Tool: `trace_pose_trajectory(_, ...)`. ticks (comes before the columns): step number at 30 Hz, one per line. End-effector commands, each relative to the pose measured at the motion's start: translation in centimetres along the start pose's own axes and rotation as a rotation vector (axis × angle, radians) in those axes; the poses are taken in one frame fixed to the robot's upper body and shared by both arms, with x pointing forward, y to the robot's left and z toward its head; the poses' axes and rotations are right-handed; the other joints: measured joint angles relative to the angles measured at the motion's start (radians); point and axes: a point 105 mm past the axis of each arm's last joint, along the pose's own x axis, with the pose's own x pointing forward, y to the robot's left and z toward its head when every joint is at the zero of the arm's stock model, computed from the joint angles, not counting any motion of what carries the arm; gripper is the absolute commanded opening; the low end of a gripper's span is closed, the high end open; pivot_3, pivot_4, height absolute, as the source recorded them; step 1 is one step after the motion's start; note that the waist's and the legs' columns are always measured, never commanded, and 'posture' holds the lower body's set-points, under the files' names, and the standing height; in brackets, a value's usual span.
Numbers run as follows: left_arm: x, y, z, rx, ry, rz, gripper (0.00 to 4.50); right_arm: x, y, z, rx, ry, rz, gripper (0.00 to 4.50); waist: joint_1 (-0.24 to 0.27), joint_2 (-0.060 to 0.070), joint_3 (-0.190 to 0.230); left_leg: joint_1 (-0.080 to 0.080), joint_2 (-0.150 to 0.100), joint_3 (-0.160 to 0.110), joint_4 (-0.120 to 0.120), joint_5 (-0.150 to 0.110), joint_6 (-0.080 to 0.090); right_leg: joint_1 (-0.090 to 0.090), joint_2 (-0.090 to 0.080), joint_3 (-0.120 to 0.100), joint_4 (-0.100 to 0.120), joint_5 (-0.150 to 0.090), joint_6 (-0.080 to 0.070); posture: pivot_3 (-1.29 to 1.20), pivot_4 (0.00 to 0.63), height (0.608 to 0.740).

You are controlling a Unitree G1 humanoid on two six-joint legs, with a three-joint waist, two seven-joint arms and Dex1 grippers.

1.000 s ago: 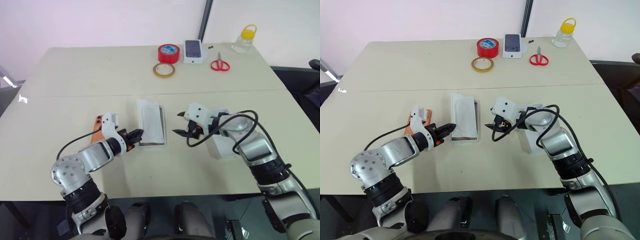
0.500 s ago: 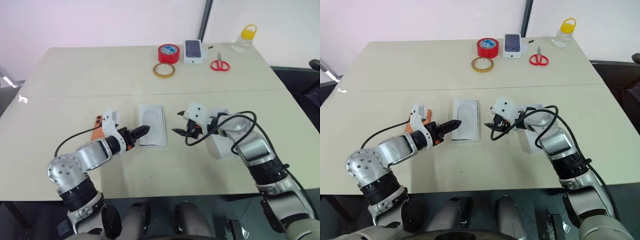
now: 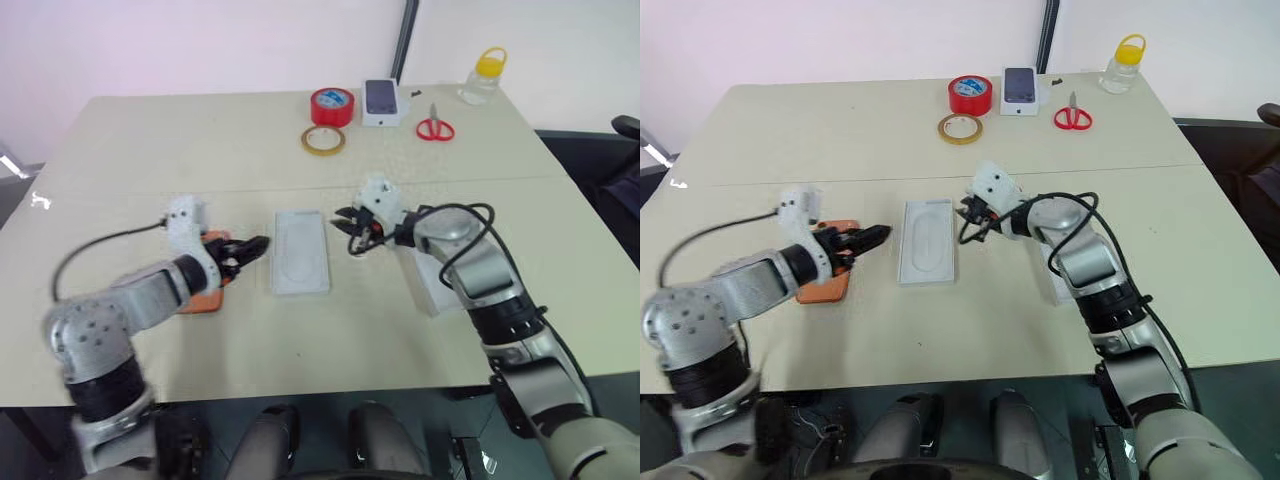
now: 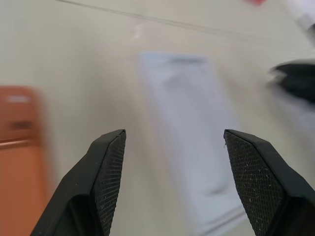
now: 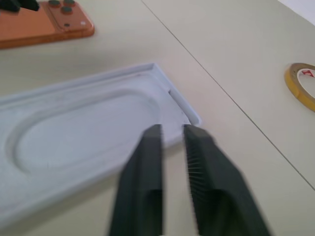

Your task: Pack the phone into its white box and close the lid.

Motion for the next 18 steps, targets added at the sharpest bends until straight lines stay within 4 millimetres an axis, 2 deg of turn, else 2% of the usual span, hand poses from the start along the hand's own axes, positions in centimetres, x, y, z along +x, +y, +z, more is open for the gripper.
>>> trace_pose_trajectory(1, 0.0, -0.1, 1.4, 0.159, -0.116, -0.041, 3.37, 2.1, 1.0, 1.5, -0.018, 0.003, 0.001, 0.05, 0.010, 0.000, 0.000, 0.000, 0.000, 0.000, 0.000, 0.000, 0.000, 0.000, 0.000, 0.000, 0.000, 0.000, 0.000, 0.00, 0.150, 0.740)
trace_pose_trajectory(3, -0.1, 0.6, 1.2, 0.187, -0.126, -0.036, 3.37, 3.1, 2.0, 1.6, -0.058, 0.027, 0.024, 0.05, 0.017, 0.001, 0.000, -0.001, 0.000, 0.000, 0.000, 0.000, 0.000, 0.000, -0.001, 0.000, -0.001, 0.000, 0.000, 0.00, 0.150, 0.740)
trace_pose_trajectory(8, -0.6, 1.9, 0.4, 0.234, -0.127, -0.027, 3.37, 4.9, 3.2, 0.1, -0.121, 0.156, 0.044, 0.05, 0.015, 0.001, 0.000, -0.001, -0.001, -0.001, 0.000, 0.000, 0.000, 0.000, -0.001, -0.001, -0.002, 0.000, 0.000, 0.00, 0.150, 0.740)
trace_pose_trajectory(15, -1.0, 2.4, 0.0, 0.218, -0.138, -0.030, 3.37, 5.0, 4.5, -2.0, -0.170, 0.248, 0.119, 0.05, 0.009, 0.001, 0.001, -0.001, 0.000, -0.001, 0.000, 0.000, 0.000, -0.001, -0.001, -0.001, -0.001, 0.000, 0.000, 0.00, 0.150, 0.740)
trace_pose_trajectory(18, -1.1, 2.6, -0.3, 0.202, -0.134, -0.022, 3.37, 4.9, 4.3, -1.5, -0.189, 0.217, 0.103, 0.05, 0.009, 0.001, 0.001, 0.000, 0.000, -0.001, 0.000, 0.000, 0.000, -0.001, -0.001, -0.001, 0.000, 0.000, 0.000, 0.00, 0.150, 0.740)
